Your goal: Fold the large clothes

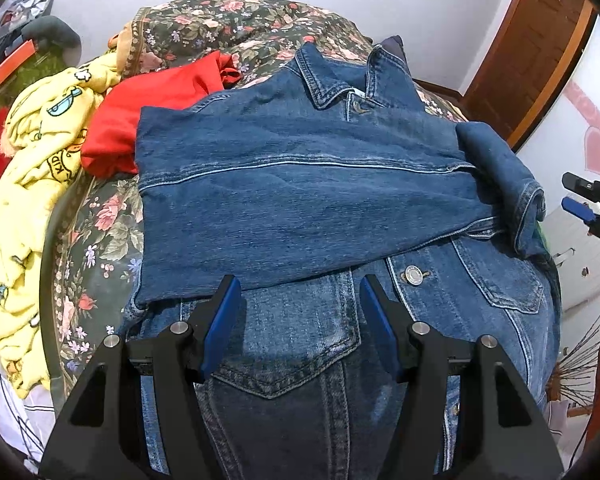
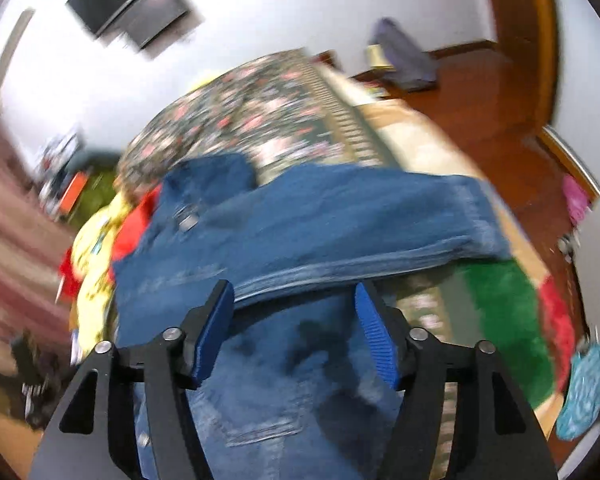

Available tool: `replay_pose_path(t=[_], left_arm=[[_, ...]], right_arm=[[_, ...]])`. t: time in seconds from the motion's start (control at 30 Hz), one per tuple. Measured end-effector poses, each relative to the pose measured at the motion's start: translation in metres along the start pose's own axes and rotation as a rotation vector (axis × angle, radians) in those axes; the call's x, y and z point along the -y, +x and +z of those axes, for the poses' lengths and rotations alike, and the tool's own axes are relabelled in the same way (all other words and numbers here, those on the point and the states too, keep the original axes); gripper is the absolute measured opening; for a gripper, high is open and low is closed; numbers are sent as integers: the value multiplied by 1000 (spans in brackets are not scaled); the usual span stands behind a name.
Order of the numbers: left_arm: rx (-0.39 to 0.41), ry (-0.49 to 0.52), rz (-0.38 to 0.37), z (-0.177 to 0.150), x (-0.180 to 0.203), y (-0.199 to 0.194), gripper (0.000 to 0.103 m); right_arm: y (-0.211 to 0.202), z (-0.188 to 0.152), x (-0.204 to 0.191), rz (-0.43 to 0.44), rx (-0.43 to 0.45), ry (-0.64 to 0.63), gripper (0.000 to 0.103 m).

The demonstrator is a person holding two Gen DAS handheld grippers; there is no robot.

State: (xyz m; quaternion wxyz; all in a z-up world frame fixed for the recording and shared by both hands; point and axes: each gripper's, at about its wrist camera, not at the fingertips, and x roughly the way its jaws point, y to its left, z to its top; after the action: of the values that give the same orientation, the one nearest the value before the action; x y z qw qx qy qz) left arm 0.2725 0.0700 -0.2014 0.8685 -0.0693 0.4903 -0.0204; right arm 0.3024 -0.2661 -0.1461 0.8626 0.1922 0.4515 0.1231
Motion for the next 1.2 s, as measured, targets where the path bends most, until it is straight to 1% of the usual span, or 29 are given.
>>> replay_pose_path(t=[0.07,0.23,0.27,0.37,0.47,0.57,0.7,0.73,0.8,0.83,0.87,0.9,0.97,1.03,1.1,1.13,1.17,1.2], left_arm=[[-4,2,3,0,0,1,61],[-15,-6,15,0,-2,5,61],[-17,-9,15,0,-3,6,61],[-24,-14,20,0,-5,8,61],[-27,-20,25,0,-6,9,61],[-24,-20,29,0,-7,8,61],[-26,-28,29,-1,-9,9,61],[-26,-27,29,-1,-9,9,61],[-25,-25,29,-1,-9,9,61],[-24,-24,27,-1,-9,9,61],[-23,-24,26,-1,-9,8,61],[-21,-24,24,-1,-9,8,61],[-16,-23,24,-1,-10,6,61],[-9,-25,24,-2,-12,4,61],[-4,-31,20,-3,-14,1,61],[-1,-34,19,-3,-15,0,61],[2,-35,19,-3,-16,-1,61],[6,-37,20,-3,-17,-3,61]], right_arm=[[4,5,22,-12,3,85,61],[22,10,75,2,-45,289,61],[24,10,82,4,-46,312,61],[31,9,95,-14,-47,355,61],[43,11,105,3,-67,397,61],[50,16,110,-8,-69,408,61],[59,21,118,4,-85,423,60],[59,21,120,5,-81,425,59],[59,23,118,-16,-66,411,50],[58,24,115,-29,-56,391,38],[57,24,115,-29,-53,378,31],[57,25,113,-17,-51,364,30],[55,27,109,-24,-43,342,23],[47,30,99,-50,-16,298,19],[39,33,90,-50,10,264,16],[33,36,83,-41,28,245,13],[31,40,78,-30,40,232,5],[25,43,70,1,51,212,5]])
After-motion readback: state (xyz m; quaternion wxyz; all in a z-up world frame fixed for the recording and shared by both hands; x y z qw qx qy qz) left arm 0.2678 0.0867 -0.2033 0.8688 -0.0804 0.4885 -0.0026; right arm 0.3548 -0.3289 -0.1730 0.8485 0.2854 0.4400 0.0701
